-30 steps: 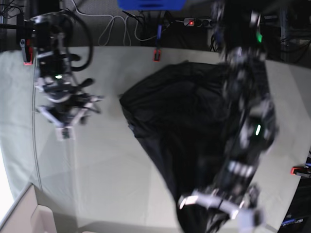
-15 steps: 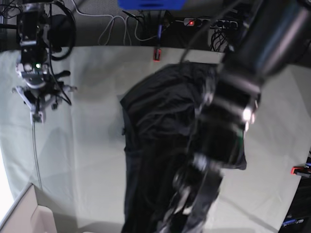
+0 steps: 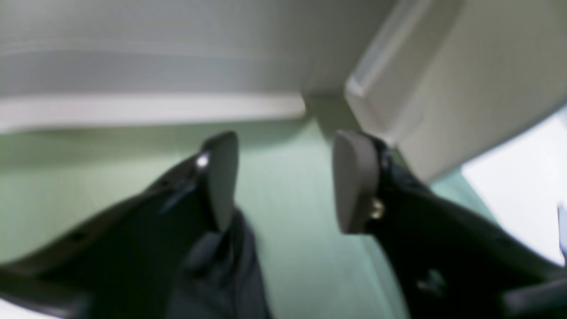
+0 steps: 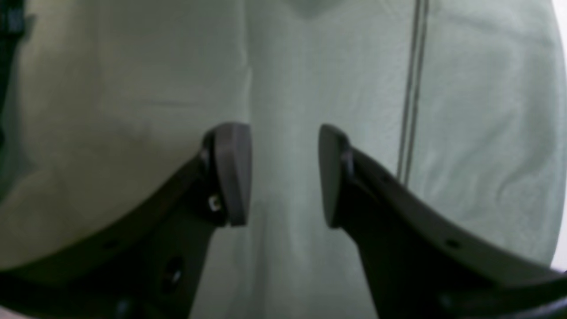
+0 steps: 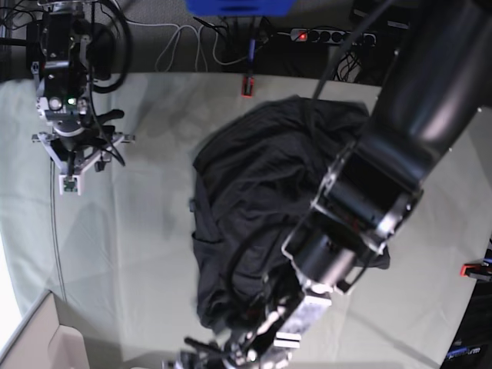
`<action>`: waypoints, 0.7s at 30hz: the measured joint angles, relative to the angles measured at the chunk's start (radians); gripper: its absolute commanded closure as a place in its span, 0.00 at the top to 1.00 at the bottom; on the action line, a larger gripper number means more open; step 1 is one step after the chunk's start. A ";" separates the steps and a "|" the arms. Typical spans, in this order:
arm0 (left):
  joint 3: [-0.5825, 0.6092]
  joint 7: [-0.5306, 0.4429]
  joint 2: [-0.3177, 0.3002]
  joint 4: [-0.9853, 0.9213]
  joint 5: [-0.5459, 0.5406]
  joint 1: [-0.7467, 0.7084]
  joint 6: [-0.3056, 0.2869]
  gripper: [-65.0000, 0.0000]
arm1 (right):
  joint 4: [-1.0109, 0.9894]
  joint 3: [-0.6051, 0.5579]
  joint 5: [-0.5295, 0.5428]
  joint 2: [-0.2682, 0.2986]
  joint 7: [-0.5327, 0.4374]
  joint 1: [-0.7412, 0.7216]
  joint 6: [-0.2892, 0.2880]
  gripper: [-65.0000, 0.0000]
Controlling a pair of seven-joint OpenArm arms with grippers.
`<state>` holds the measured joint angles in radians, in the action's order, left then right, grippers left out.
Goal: Layout the t-shirt on the table in an organized manner, then fold the t-shirt properly
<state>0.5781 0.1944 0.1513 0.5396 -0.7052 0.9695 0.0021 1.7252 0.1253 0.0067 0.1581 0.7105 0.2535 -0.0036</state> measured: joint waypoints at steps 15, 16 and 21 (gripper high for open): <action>-0.439 0.094 -0.488 0.450 0.009 -0.542 0.005 0.64 | 0.009 -0.003 0.000 -0.013 0.000 0.000 0.000 0.39; -0.446 0.089 -0.495 0.423 0.005 -0.544 0.000 0.64 | 0.009 -0.003 0.001 -0.011 0.000 0.001 0.000 0.39; -0.446 0.090 -0.486 0.233 0.042 -0.542 -0.007 0.64 | 0.008 0.001 -0.003 -0.006 0.000 -0.003 0.000 0.40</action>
<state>0.1326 0.2848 -0.3347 0.7727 -0.6636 0.4274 -0.0051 1.7336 0.1261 0.0040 0.1520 0.7105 0.2501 -0.0036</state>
